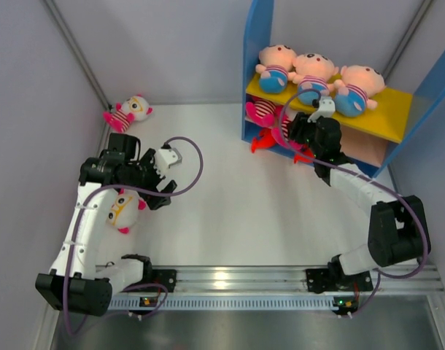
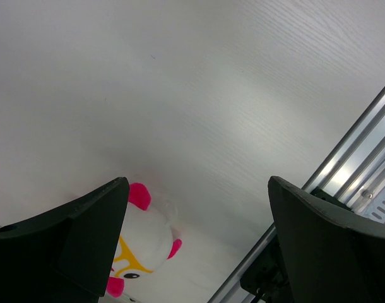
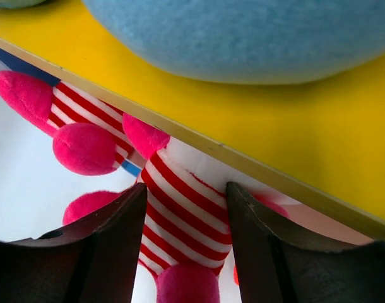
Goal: Place and organize the stuffed toys onto the shelf
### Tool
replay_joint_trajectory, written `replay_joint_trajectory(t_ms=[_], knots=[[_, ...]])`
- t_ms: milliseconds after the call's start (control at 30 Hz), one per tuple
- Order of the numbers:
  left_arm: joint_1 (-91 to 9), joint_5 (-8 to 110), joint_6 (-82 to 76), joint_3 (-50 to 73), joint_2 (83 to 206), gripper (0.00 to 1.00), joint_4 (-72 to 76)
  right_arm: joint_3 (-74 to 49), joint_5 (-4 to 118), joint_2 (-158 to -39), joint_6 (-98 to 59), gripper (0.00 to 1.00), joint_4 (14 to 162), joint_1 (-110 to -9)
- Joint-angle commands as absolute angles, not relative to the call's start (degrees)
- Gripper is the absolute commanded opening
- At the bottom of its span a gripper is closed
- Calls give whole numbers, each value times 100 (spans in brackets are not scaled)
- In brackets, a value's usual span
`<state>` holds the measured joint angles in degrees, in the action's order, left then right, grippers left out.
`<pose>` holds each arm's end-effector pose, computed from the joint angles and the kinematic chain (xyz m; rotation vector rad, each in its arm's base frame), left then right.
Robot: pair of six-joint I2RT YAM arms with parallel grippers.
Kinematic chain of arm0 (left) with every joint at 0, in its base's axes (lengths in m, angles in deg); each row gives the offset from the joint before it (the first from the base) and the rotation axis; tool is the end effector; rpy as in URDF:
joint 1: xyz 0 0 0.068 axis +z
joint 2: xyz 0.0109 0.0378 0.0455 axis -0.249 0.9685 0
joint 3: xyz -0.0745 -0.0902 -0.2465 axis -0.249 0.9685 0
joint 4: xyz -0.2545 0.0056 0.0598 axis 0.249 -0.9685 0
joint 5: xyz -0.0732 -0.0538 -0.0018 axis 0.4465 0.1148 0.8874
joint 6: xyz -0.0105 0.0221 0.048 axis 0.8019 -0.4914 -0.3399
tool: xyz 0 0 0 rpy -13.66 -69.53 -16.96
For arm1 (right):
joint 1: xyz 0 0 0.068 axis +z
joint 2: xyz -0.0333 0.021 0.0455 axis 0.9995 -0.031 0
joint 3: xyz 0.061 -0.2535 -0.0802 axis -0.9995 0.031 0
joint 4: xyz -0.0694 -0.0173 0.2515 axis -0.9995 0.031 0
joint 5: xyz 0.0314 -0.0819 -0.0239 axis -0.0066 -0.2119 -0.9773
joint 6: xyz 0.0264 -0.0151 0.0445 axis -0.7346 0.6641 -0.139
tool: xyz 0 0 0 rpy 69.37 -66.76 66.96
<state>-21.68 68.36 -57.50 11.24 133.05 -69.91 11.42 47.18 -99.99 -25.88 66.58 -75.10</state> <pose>0.1852 -0.0393 0.3521 1.2043 2.2138 -0.3534 0.3252 0.0747 0.2820 0.0259 1.7590 0.3085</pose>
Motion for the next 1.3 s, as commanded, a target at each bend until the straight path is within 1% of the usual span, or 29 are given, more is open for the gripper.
replay_joint_trajectory(t_ms=[0,133,367,833,1033,1267], knots=[[-2153,6878,-5816,1128,13157,98,-6946,637,4260,-10328,-2781,55,6698,-7487],[-2153,6798,-5833,1163,13131,98,-6955,390,4066,-10443,-2790,57,6936,-7487],[-2153,6816,-5842,1146,13157,98,-6946,443,3872,-10250,-2702,66,7085,-7478],[-2153,6816,-5842,1199,13131,98,-6955,443,3890,-9740,-2297,70,7454,-7372],[-2153,6825,-5842,1216,13113,98,-6946,347,3978,-9784,-2315,70,7516,-7372],[-2153,6816,-5842,1242,13087,98,-6955,232,4057,-9529,-2227,69,7700,-7328]])
